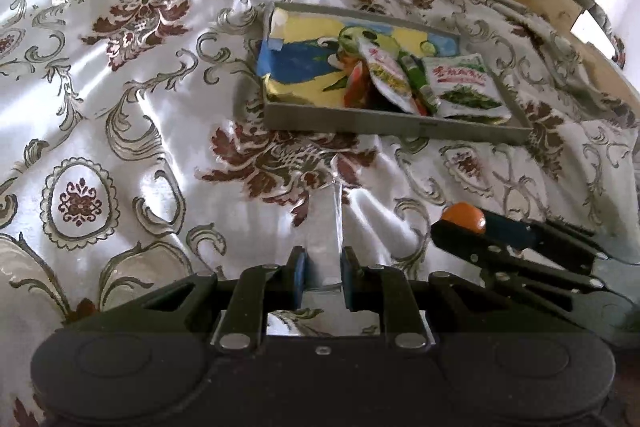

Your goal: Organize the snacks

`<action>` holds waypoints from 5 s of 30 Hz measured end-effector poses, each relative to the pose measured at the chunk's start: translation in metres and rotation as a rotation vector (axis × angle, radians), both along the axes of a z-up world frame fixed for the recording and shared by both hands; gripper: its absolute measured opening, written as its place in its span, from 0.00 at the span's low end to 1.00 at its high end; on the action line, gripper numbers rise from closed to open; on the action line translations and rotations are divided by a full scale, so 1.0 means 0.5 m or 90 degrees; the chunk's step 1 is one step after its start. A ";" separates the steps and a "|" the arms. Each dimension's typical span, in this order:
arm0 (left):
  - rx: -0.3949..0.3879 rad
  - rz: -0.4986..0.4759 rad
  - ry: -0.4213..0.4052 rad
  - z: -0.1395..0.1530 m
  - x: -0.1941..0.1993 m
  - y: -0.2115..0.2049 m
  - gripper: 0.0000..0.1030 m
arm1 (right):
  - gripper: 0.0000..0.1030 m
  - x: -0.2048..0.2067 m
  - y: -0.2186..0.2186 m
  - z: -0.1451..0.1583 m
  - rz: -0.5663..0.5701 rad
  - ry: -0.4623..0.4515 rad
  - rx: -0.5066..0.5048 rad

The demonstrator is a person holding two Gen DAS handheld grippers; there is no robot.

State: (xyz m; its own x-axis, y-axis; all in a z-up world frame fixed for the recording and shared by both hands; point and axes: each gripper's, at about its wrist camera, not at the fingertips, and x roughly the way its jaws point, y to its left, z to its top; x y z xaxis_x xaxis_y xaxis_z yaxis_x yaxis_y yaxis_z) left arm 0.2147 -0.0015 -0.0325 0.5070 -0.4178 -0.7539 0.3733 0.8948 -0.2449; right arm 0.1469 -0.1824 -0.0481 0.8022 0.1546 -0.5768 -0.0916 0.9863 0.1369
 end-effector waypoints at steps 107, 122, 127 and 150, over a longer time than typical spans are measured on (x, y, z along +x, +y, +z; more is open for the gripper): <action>-0.039 0.225 -0.253 0.096 -0.134 0.019 0.99 | 1.00 -0.099 -0.148 0.119 -0.170 -0.129 0.054; 0.013 0.227 -0.234 0.073 -0.249 0.020 0.99 | 1.00 -0.201 -0.117 0.111 -0.165 -0.083 -0.003; 0.024 0.222 -0.232 0.068 -0.256 0.015 0.99 | 1.00 -0.204 -0.112 0.109 -0.160 -0.077 -0.014; 0.029 0.234 -0.212 0.053 -0.254 0.016 0.99 | 1.00 -0.189 -0.124 0.091 -0.178 -0.043 -0.012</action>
